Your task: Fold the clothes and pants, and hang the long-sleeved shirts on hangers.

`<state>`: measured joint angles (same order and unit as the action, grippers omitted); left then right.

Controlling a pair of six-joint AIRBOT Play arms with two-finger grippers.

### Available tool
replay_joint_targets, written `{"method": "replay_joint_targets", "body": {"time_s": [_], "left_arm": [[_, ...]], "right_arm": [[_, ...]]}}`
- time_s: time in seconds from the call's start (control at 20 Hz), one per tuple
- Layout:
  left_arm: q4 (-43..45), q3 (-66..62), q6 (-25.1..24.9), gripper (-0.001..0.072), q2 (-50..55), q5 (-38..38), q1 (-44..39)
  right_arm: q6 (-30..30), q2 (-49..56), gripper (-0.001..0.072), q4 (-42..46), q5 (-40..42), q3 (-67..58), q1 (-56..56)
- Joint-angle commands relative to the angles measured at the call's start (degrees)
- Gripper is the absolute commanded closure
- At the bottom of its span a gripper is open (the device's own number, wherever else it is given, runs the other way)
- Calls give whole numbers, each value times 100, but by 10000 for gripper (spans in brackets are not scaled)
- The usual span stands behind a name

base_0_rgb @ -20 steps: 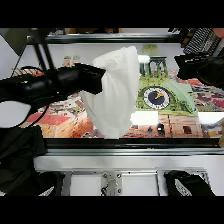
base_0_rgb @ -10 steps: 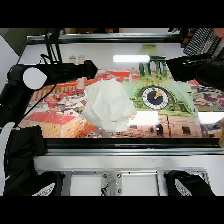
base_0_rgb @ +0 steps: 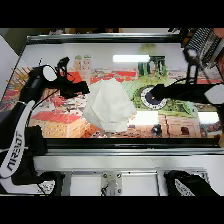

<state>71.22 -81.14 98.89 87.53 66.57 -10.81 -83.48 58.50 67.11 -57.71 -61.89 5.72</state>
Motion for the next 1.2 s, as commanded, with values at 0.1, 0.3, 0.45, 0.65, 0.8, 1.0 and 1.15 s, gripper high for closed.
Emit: {"method": "replay_joint_targets", "body": {"time_s": [0.1,0.3,0.45,0.65,0.8,1.0,1.15], "left_arm": [[-87,-4,-79,42,1029,461,44],[-540,-7,-188,41,1263,372,42],[-1303,-7,-396,41,1419,219,33],[-1596,-7,-398,42,1613,107,31],[-1598,-9,-396,44,1659,-22,31],[-1585,-15,-400,685,1598,-109,57],[-1576,-503,-673,685,1047,17,374]], "right_arm": [[-680,1080,106,-166,7,741,-2],[-675,1982,106,-984,483,815,63],[-632,2575,106,-1733,1115,813,354],[-542,2981,106,-2155,1709,811,837],[-479,3051,110,-2194,1991,807,1102],[-170,2999,695,-2173,2022,793,1064],[122,2382,697,-1637,1604,422,579]]}}
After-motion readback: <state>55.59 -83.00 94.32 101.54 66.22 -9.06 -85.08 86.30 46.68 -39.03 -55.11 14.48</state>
